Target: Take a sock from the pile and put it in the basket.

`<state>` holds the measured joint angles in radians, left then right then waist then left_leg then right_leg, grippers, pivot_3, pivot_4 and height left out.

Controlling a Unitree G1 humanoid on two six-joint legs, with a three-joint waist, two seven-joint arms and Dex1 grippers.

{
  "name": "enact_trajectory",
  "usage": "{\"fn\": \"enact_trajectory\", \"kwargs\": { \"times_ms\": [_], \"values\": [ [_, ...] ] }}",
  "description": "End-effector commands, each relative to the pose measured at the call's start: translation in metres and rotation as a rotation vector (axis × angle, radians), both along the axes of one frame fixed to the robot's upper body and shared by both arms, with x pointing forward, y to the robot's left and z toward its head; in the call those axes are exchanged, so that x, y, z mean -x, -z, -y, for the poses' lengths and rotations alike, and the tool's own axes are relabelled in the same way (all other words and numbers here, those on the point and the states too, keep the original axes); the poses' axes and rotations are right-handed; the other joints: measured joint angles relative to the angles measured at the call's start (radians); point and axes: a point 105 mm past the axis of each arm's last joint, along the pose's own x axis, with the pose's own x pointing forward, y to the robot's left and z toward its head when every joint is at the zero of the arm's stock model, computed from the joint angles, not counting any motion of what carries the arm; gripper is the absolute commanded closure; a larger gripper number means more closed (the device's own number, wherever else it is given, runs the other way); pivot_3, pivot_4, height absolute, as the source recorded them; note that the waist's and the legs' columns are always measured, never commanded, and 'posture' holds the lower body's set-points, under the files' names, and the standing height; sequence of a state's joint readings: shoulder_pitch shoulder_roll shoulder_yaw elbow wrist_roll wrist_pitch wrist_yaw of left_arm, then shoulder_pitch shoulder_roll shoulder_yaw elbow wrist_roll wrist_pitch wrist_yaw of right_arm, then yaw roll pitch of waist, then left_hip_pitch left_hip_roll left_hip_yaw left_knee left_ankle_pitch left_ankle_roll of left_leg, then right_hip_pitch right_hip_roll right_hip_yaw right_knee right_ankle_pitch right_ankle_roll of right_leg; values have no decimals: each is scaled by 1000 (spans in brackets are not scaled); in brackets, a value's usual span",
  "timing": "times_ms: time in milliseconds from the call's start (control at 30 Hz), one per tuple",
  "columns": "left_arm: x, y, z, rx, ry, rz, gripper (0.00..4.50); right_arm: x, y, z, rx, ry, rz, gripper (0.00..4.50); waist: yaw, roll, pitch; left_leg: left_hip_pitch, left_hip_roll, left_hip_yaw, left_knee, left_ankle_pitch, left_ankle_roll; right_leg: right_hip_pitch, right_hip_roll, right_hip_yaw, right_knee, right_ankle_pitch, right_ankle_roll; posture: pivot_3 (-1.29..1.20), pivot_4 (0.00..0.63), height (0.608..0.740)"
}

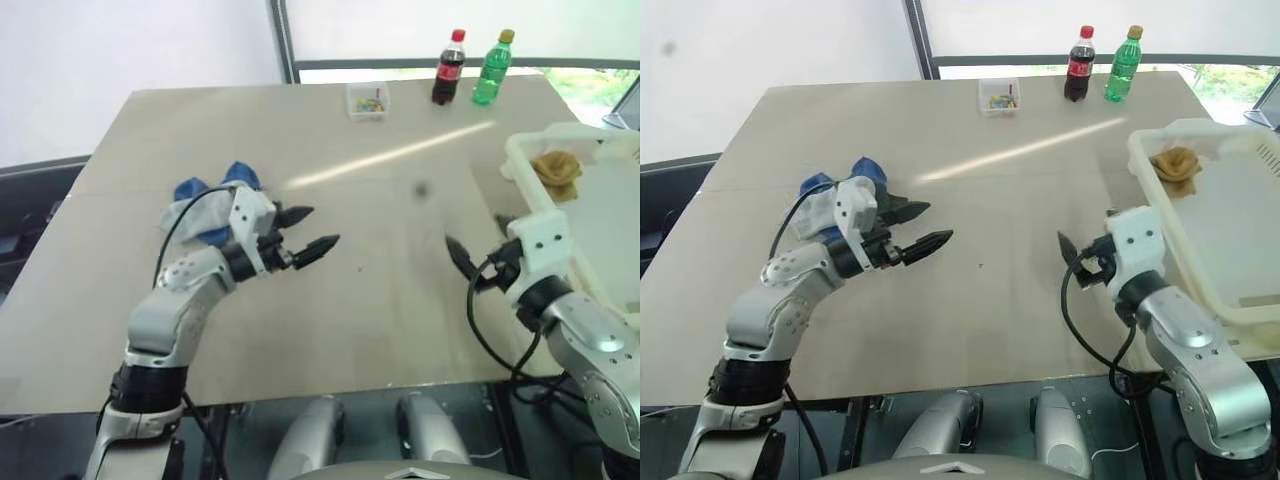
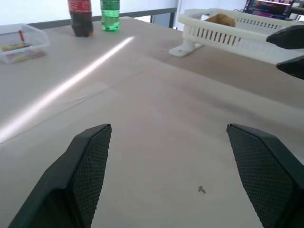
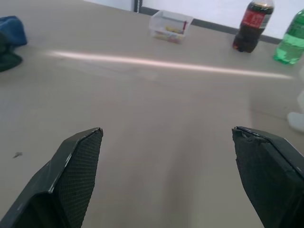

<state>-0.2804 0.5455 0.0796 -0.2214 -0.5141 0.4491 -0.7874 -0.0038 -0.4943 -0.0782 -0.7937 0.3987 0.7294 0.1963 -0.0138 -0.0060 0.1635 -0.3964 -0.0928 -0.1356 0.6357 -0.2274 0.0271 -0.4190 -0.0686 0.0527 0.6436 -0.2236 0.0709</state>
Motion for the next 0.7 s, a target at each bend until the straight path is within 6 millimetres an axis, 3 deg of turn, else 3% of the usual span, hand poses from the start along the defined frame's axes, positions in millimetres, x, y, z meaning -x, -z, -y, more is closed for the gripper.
{"fn": "enact_trajectory", "kwargs": {
  "times_ms": [33,333,700],
  "values": [
    [9,-14,-9,18,8,61,167,5,-10,-6,13,-64,57,11,0,0,0,0,0,0,0,0,0,0,0,0,0,0,0,0,150,740],
    [18,-3,-19,-28,1,39,167,10,-5,-7,67,-107,51,11,4,0,0,0,0,0,0,0,0,1,-1,-1,0,0,0,0,150,740],
    [26,0,-42,-69,-40,7,167,12,-3,9,107,-68,54,11,3,0,0,0,0,0,0,0,0,1,-1,-1,0,0,0,0,150,740]
  ]
}}
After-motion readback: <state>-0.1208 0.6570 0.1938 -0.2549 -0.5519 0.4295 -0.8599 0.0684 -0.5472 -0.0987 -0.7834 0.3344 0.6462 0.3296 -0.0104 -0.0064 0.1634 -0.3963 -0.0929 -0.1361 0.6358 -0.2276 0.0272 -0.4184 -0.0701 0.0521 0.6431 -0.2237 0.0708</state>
